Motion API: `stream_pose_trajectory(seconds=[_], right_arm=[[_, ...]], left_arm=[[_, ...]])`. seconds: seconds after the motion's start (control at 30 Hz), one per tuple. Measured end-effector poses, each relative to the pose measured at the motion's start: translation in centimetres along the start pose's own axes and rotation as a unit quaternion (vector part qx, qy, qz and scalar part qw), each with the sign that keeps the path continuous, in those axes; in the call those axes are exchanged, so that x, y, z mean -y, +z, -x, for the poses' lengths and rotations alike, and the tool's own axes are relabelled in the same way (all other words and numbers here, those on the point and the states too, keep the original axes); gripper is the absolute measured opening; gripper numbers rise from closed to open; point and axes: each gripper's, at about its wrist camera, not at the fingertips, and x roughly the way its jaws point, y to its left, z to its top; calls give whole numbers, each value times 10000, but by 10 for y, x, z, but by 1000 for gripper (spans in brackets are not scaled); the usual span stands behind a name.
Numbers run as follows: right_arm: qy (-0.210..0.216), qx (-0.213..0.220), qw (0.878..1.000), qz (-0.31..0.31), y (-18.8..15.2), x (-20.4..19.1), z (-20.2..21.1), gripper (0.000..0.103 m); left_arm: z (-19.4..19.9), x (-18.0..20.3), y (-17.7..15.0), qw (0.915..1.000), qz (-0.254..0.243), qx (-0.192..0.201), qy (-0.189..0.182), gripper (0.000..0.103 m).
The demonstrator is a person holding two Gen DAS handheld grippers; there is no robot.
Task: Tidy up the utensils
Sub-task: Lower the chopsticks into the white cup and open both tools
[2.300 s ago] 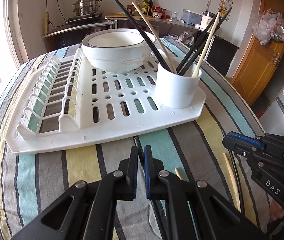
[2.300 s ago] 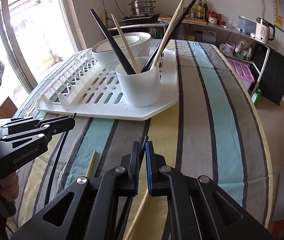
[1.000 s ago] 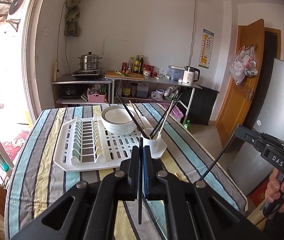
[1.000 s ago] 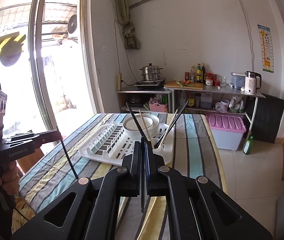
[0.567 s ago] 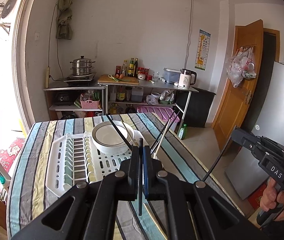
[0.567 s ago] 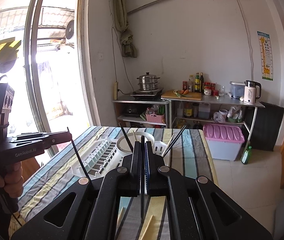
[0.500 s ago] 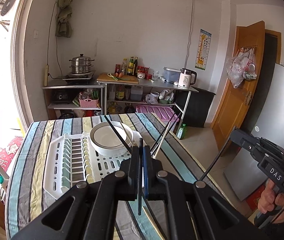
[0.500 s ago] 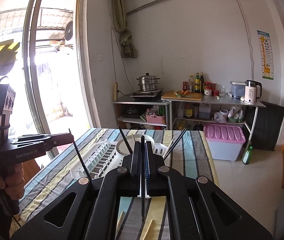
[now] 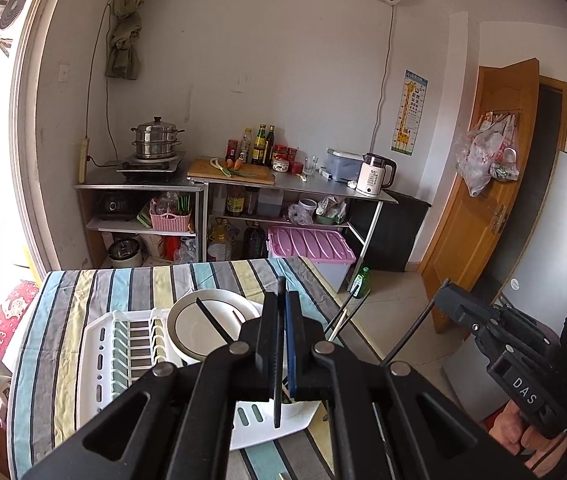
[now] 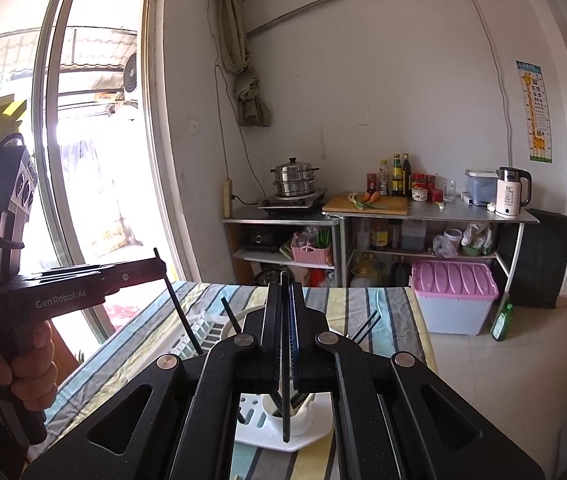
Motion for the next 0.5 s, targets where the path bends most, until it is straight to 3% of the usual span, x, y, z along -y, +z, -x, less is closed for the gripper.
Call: stream_pose_trajectory(seconds=[0.5], right_arm=[[50,-63,9999,-80,13,5,-38,3]], left_arm=[[-41,-3,17,9999,66,-91,-115,4]])
